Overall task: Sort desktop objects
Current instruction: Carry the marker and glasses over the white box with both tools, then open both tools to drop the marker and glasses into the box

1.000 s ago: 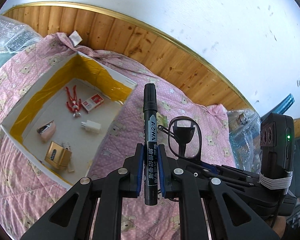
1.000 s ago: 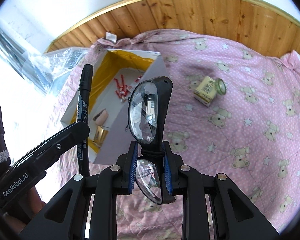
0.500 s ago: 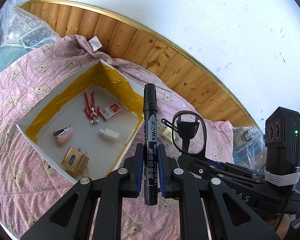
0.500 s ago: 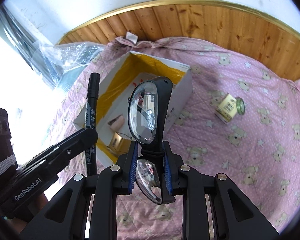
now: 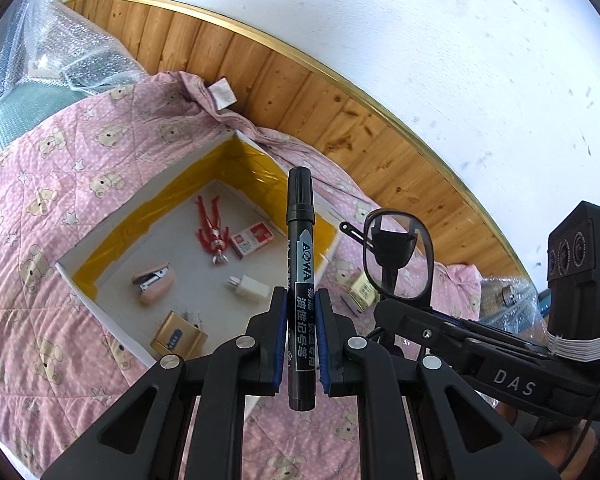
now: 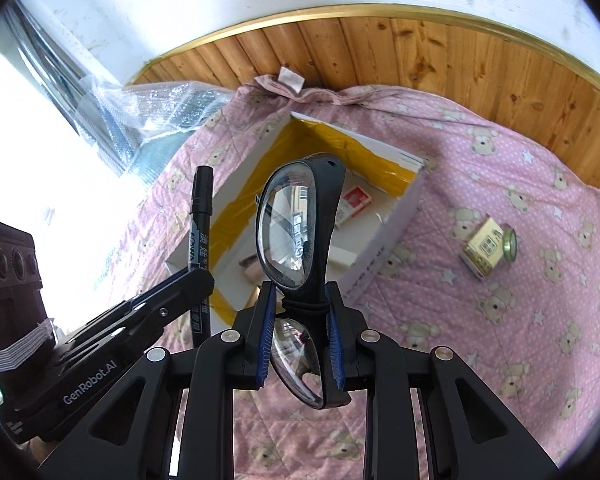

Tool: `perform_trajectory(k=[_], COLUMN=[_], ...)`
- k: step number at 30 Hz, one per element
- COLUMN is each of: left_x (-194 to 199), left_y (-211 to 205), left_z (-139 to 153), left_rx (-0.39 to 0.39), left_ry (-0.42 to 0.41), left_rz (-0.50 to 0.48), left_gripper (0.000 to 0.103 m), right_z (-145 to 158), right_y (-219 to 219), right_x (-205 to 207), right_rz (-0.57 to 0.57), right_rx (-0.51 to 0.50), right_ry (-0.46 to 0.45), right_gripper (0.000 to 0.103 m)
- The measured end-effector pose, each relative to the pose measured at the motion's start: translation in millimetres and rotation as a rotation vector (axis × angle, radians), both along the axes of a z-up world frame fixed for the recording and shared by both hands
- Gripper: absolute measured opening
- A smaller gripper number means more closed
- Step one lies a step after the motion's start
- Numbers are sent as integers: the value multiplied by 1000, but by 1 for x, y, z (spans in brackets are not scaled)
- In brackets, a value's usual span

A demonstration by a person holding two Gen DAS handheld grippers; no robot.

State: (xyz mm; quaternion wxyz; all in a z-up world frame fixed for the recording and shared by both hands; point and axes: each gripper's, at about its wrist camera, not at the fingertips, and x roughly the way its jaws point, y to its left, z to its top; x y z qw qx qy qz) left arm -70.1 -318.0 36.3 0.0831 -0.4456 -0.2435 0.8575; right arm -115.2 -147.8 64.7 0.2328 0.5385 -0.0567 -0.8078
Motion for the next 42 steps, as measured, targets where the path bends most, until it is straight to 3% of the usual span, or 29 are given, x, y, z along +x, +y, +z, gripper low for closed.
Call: perform_trajectory(k=[23, 42], left_x=[-42, -104], left_y=[-47, -49], left_z=[-21, -55], left_rx=[-30, -103], left_ry=[-41, -89], left_rz=[97, 50], left_gripper=[14, 14], right_z=[-23, -59], right_y=[-40, -63], right_x=[-49, -65], right_rz=[31, 90], right_rx=[-58, -7], right_ry=[-64, -90], right_gripper=[25, 25])
